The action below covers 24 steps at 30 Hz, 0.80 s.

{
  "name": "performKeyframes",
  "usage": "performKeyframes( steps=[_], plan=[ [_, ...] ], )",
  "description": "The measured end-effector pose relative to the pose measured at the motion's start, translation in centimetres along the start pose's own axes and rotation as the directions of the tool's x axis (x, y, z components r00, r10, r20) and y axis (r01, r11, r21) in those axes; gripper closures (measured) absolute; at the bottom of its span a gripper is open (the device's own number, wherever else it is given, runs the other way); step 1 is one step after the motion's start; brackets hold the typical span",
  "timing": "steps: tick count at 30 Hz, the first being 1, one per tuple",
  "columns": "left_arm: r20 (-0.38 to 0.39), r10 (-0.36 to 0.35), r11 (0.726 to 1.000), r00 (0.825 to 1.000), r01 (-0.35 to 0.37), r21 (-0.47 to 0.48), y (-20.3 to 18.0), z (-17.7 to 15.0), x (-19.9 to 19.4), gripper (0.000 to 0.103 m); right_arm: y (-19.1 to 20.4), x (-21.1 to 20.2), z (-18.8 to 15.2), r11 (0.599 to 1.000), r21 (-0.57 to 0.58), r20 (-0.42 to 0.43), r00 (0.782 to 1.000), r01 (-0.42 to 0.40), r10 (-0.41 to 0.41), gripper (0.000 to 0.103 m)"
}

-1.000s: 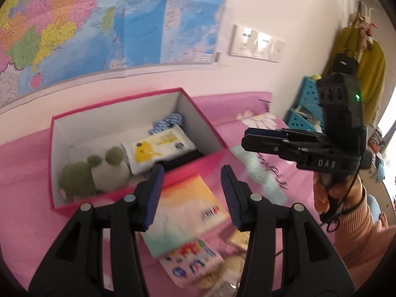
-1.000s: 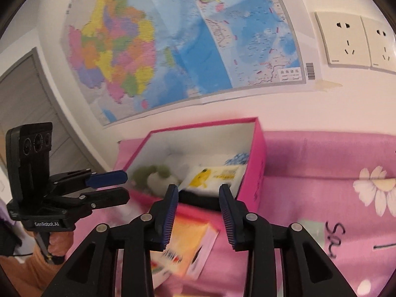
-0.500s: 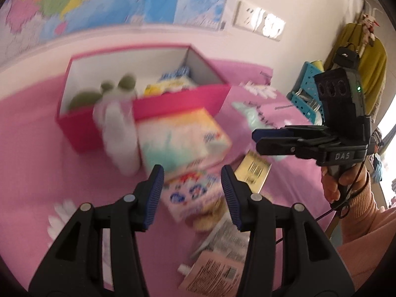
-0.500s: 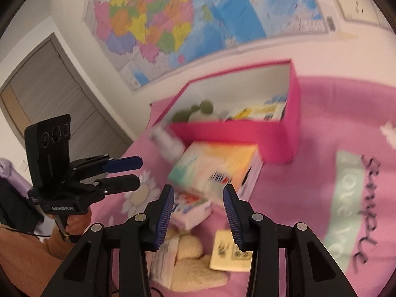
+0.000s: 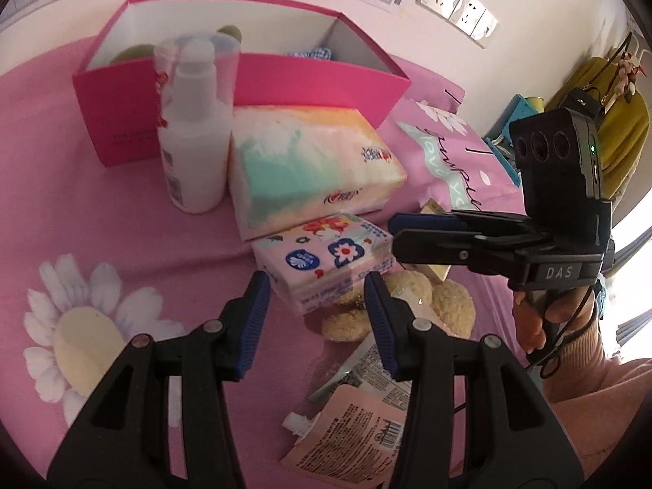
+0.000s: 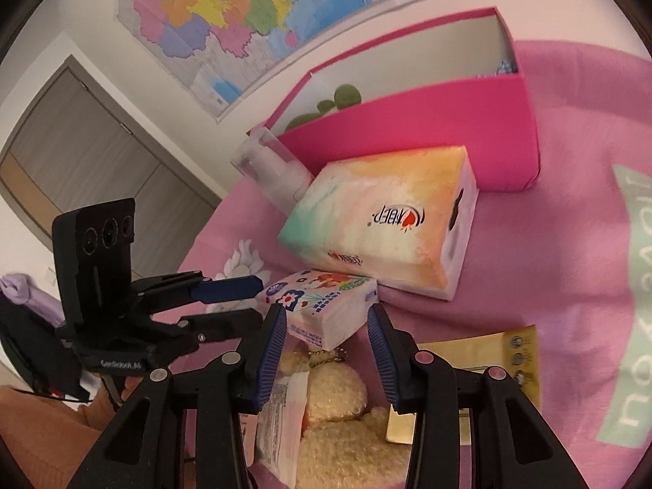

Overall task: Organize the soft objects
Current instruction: 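Move the right gripper to the small floral tissue pack and grasp it, then carry the floral tissue pack into the pink box and release it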

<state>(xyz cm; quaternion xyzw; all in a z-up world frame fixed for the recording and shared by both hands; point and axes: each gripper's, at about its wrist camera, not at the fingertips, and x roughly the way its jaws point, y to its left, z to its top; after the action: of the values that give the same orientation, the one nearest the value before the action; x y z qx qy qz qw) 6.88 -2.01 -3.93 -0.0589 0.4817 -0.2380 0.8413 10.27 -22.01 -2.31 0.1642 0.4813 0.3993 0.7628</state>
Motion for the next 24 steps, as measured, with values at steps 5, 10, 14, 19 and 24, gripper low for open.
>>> performKeyframes(
  steps=[5,10,14,19,24],
  plan=[
    [-0.015,-0.02,1.0,1.0,0.02,-0.009,0.2,-0.1,0.6,0.056,-0.5,0.8,0.0,1.0,0.026,-0.006,1.0,-0.001,0.001,0.061],
    [-0.015,-0.045,0.999,0.999,0.044,-0.011,0.3,0.0,0.4,0.057,-0.7,1.3,0.0,0.999,0.036,-0.009,1.0,-0.013,0.014,0.061],
    [-0.02,-0.046,0.999,0.999,0.046,-0.008,-0.1,0.2,0.8,0.057,-0.7,1.7,0.0,0.999,0.038,-0.015,1.0,-0.026,0.027,0.063],
    [-0.014,-0.049,0.999,0.999,0.049,-0.004,-0.2,0.0,0.5,0.057,-0.2,1.9,-0.1,1.0,0.017,-0.021,1.0,-0.007,0.007,0.064],
    [0.001,-0.055,0.998,0.998,0.055,0.022,-1.2,-0.3,-0.2,0.057,0.4,1.2,-0.4,1.0,0.003,-0.01,1.0,-0.005,0.005,0.064]
  ],
)
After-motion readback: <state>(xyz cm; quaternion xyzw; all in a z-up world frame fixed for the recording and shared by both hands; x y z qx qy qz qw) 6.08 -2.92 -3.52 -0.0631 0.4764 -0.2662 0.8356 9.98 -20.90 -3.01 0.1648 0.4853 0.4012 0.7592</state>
